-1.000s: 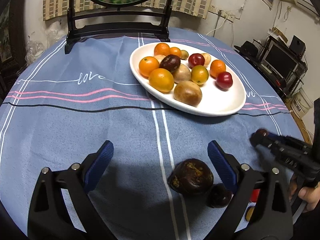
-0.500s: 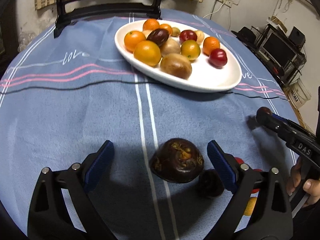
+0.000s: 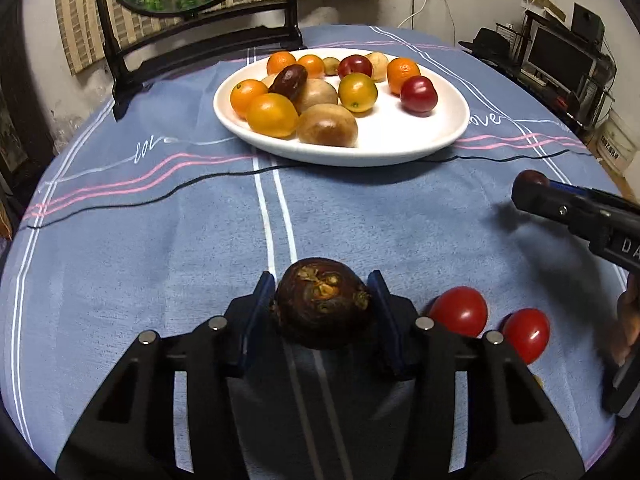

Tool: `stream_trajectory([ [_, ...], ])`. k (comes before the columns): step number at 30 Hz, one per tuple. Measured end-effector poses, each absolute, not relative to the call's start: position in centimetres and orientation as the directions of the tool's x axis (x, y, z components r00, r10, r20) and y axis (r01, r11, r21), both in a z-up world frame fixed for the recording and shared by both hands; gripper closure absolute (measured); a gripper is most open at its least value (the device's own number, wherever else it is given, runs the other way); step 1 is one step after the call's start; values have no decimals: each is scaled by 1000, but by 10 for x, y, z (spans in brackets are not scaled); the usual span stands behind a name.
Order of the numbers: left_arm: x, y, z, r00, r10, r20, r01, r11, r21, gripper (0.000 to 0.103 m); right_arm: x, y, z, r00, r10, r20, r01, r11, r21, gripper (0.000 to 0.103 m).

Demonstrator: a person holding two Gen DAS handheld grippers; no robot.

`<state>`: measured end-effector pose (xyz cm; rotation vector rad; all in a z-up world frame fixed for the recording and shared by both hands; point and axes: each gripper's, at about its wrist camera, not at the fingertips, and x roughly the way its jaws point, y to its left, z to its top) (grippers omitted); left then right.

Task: Organize fruits
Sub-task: 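Grasp a dark purple tomato with the left gripper while the right gripper grasps a dark red tomato, then carry both tomatoes over the white plate and open both grippers to release them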

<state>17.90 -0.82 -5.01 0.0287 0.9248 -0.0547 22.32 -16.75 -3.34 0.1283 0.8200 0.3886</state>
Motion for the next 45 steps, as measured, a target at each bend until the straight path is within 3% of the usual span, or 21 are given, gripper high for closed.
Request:
stream_trajectory([
  [7,171,3,-22,659,-94,-746,60,996,-73,54,222,-169,-32,620,392,-680,-293,919,263,70],
  [29,182,-3,5,685,-95,-723,68,995,-66,54,216,-154,-8,646,421,-637,-338,906,255,70],
  [45,261,-2,22,701,-53,-711,-5,997,-80,54,300,-132,24,662,385,-643,-341,919,199,70],
])
